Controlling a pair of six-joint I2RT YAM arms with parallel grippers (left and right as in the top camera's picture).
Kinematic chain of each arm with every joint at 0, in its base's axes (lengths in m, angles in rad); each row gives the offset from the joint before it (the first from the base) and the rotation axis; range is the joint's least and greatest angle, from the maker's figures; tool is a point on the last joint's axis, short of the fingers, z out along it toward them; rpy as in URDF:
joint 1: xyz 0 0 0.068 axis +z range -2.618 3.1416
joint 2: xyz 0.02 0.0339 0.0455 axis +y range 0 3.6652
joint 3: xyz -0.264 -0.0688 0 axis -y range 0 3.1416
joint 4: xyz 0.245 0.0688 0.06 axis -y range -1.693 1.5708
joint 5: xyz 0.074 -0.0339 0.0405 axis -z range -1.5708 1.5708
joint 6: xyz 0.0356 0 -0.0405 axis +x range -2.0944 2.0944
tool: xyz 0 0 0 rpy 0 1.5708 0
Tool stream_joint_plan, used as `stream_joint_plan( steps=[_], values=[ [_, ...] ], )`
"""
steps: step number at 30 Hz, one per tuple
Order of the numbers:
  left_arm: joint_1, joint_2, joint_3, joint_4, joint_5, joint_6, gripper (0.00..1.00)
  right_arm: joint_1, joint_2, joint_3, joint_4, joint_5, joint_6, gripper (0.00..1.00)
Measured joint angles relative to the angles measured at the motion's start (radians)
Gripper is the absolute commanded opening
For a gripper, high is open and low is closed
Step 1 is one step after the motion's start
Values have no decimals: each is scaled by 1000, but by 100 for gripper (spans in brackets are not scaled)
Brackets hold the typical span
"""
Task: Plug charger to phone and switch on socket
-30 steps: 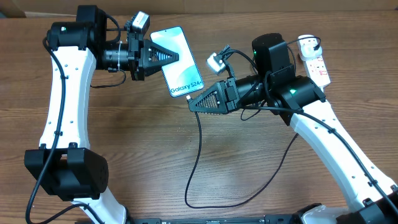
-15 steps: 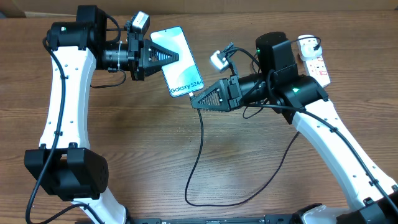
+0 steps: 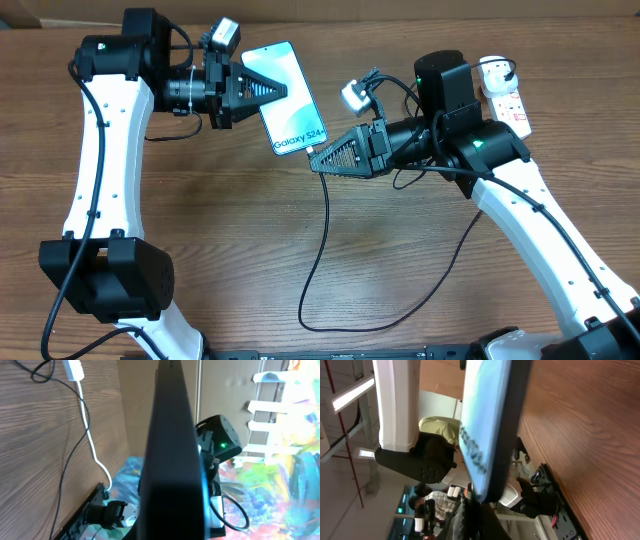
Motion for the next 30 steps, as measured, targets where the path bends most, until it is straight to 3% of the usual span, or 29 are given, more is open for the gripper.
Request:
stream_joint_plan(
  steps=[30],
  values=[
    [0, 0, 0, 0, 35, 6, 4, 0, 0, 0, 38, -59, 65, 4]
  ],
)
